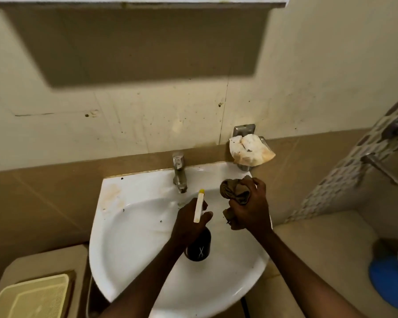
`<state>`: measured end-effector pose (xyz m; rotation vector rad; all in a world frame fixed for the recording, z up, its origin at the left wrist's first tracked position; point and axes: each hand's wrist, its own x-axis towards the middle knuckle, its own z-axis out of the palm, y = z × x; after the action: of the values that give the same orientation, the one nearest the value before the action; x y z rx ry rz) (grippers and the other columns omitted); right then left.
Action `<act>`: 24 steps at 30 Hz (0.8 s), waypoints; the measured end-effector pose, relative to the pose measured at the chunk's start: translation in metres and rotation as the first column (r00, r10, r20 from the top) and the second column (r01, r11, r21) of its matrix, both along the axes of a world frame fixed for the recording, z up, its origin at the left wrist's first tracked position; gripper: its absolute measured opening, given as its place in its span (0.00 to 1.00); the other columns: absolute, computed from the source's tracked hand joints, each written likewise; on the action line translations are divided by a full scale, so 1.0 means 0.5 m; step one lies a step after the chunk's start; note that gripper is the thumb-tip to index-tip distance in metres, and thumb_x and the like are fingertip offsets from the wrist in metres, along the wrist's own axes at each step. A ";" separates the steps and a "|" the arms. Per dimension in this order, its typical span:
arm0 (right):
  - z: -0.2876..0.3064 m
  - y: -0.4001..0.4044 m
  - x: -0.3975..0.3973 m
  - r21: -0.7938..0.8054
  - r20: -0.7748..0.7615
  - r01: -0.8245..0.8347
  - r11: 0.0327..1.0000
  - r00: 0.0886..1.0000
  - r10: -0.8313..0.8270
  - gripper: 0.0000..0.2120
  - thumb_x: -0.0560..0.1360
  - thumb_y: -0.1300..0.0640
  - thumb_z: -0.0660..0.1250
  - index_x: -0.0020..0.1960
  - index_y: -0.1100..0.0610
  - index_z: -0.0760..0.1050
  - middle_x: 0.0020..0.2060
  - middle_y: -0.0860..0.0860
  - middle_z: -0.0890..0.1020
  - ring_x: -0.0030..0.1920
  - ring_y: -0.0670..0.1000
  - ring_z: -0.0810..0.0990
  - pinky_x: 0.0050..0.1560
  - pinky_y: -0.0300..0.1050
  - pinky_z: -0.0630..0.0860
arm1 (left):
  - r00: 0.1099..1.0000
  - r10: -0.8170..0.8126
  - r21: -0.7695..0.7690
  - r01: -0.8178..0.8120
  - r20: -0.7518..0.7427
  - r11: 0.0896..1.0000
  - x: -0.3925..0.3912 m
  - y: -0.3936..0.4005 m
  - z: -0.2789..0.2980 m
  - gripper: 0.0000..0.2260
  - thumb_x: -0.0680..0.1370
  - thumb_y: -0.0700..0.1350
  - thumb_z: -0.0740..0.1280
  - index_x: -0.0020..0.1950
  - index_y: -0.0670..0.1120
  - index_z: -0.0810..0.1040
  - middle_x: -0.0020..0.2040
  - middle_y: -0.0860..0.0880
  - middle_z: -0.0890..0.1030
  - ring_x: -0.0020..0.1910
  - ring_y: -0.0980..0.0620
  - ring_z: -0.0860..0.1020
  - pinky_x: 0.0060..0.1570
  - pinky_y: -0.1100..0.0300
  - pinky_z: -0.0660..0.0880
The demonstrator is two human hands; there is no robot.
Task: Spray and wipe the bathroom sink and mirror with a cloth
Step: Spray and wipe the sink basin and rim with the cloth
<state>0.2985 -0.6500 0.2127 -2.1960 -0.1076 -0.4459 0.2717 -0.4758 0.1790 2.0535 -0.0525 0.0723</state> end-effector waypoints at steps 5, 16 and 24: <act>-0.026 -0.021 0.065 -0.048 -0.018 -0.010 0.999 1.000 0.009 0.21 0.63 0.63 0.73 0.54 0.56 0.73 0.59 0.55 0.69 0.45 0.48 0.73 0.43 0.39 0.70 | 0.998 0.051 0.006 -0.051 -0.022 0.999 0.073 -0.014 -0.022 0.10 0.73 0.50 0.69 0.49 0.46 0.76 0.42 0.47 0.81 0.40 0.50 0.79 0.44 0.57 0.77; -0.077 -0.077 0.107 -0.029 -0.106 -0.053 0.998 0.993 0.050 0.20 0.63 0.57 0.71 0.54 0.55 0.73 0.59 0.52 0.68 0.49 0.55 0.77 0.47 0.44 0.75 | 0.951 0.249 -0.080 -0.267 -0.184 0.960 0.101 -0.060 -0.035 0.05 0.75 0.38 0.68 0.41 0.37 0.76 0.38 0.35 0.81 0.36 0.41 0.80 0.42 0.47 0.78; -0.090 -0.060 0.130 -0.039 -0.125 -0.094 0.995 0.988 0.089 0.24 0.65 0.59 0.73 0.59 0.56 0.72 0.60 0.54 0.69 0.51 0.51 0.74 0.49 0.41 0.73 | 0.962 0.182 -0.098 -0.205 -0.205 0.974 0.081 -0.061 -0.026 0.03 0.75 0.38 0.69 0.44 0.39 0.77 0.36 0.47 0.79 0.32 0.54 0.77 0.38 0.61 0.74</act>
<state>0.3637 -0.6800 0.1680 -2.2464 -0.1518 -0.2579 0.3119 -0.5061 0.1658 1.9323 0.2692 -0.0051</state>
